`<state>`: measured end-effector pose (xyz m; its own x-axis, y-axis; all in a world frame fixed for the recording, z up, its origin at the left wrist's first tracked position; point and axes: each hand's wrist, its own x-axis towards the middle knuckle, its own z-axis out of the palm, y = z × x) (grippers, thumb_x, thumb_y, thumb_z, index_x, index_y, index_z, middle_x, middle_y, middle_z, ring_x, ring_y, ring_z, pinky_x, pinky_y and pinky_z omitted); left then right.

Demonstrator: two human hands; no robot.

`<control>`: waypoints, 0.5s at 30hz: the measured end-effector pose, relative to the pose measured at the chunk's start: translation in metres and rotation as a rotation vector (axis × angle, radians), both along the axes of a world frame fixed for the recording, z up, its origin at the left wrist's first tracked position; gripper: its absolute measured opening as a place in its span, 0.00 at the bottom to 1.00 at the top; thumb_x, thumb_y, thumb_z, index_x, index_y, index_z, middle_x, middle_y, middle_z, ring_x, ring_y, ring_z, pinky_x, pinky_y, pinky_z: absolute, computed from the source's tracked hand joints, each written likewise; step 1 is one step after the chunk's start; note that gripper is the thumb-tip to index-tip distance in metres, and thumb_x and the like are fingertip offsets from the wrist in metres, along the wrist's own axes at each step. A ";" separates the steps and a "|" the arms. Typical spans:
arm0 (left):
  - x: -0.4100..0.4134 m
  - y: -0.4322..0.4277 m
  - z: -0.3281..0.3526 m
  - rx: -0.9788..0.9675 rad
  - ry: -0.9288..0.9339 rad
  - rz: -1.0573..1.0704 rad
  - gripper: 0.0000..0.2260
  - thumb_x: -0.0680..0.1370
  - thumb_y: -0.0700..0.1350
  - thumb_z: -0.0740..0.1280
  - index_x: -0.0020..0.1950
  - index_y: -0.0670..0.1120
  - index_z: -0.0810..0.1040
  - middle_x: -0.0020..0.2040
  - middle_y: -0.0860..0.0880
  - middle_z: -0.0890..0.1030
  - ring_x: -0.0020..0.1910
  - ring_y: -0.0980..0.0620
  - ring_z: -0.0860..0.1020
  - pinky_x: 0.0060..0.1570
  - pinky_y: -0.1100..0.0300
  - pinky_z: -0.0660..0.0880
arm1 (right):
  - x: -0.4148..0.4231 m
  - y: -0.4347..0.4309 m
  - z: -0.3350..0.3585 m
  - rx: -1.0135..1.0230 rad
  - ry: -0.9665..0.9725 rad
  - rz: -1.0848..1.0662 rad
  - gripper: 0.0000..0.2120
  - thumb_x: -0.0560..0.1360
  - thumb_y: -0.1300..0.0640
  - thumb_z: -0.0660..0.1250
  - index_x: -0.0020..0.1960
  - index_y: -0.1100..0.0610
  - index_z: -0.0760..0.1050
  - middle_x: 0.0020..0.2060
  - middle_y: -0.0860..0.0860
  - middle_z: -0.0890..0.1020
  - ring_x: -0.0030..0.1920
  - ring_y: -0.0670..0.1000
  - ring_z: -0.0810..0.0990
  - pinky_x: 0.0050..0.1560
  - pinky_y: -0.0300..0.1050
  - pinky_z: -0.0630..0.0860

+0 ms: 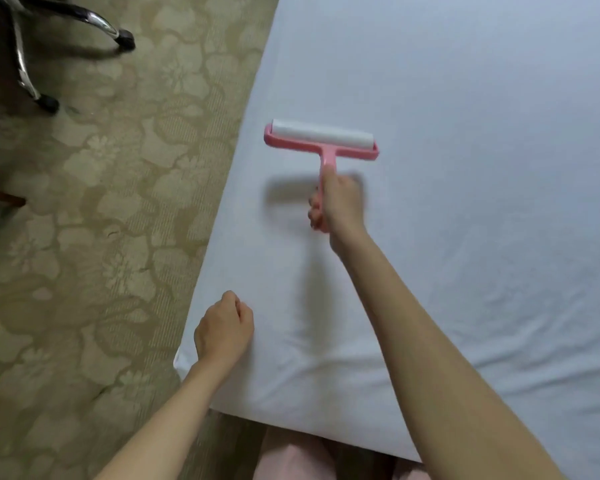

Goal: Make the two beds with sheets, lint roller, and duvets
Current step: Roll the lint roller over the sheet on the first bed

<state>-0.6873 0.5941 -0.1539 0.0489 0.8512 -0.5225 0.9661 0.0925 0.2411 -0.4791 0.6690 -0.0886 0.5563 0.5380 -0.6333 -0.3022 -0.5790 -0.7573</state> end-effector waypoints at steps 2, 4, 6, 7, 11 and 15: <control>-0.009 -0.004 -0.003 0.012 -0.019 0.037 0.10 0.79 0.43 0.57 0.38 0.44 0.66 0.33 0.47 0.74 0.31 0.50 0.70 0.27 0.59 0.61 | 0.009 0.054 -0.022 0.060 0.035 0.056 0.16 0.80 0.46 0.53 0.38 0.55 0.62 0.26 0.51 0.66 0.20 0.48 0.64 0.22 0.35 0.61; -0.020 -0.007 -0.007 0.016 -0.049 0.076 0.10 0.78 0.43 0.58 0.37 0.45 0.66 0.31 0.48 0.72 0.30 0.51 0.69 0.28 0.58 0.62 | 0.001 0.066 -0.047 0.055 0.062 0.117 0.16 0.80 0.47 0.51 0.40 0.57 0.64 0.28 0.53 0.69 0.23 0.50 0.66 0.24 0.36 0.64; -0.032 -0.010 -0.010 0.005 -0.056 0.098 0.10 0.78 0.43 0.59 0.37 0.45 0.66 0.31 0.49 0.72 0.29 0.50 0.69 0.28 0.58 0.62 | -0.022 0.025 -0.064 0.008 -0.057 0.200 0.17 0.79 0.44 0.50 0.40 0.55 0.64 0.33 0.57 0.75 0.29 0.54 0.72 0.29 0.45 0.72; -0.039 -0.013 -0.010 0.000 -0.060 0.108 0.11 0.78 0.43 0.59 0.36 0.45 0.66 0.30 0.49 0.71 0.29 0.50 0.69 0.28 0.59 0.62 | -0.040 -0.005 -0.065 -0.062 -0.122 0.243 0.17 0.79 0.43 0.50 0.40 0.53 0.65 0.36 0.58 0.78 0.33 0.56 0.75 0.34 0.51 0.76; -0.051 -0.019 -0.004 -0.016 -0.054 0.130 0.11 0.78 0.42 0.60 0.36 0.44 0.67 0.30 0.47 0.72 0.28 0.50 0.69 0.28 0.58 0.62 | -0.111 -0.200 -0.035 -0.305 -0.049 0.354 0.18 0.76 0.37 0.52 0.42 0.50 0.68 0.34 0.52 0.76 0.35 0.51 0.74 0.42 0.53 0.75; -0.040 -0.016 0.004 -0.029 -0.034 0.095 0.10 0.79 0.43 0.59 0.37 0.44 0.67 0.32 0.46 0.73 0.30 0.48 0.71 0.30 0.57 0.65 | -0.150 -0.283 -0.003 -0.416 -0.079 0.083 0.36 0.66 0.29 0.58 0.35 0.66 0.71 0.24 0.58 0.70 0.29 0.54 0.68 0.27 0.45 0.68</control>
<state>-0.7275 0.5781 -0.1501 -0.0130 0.8375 -0.5463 0.9440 0.1905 0.2695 -0.6287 0.3857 -0.0913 0.5773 0.2906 -0.7631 -0.1919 -0.8601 -0.4727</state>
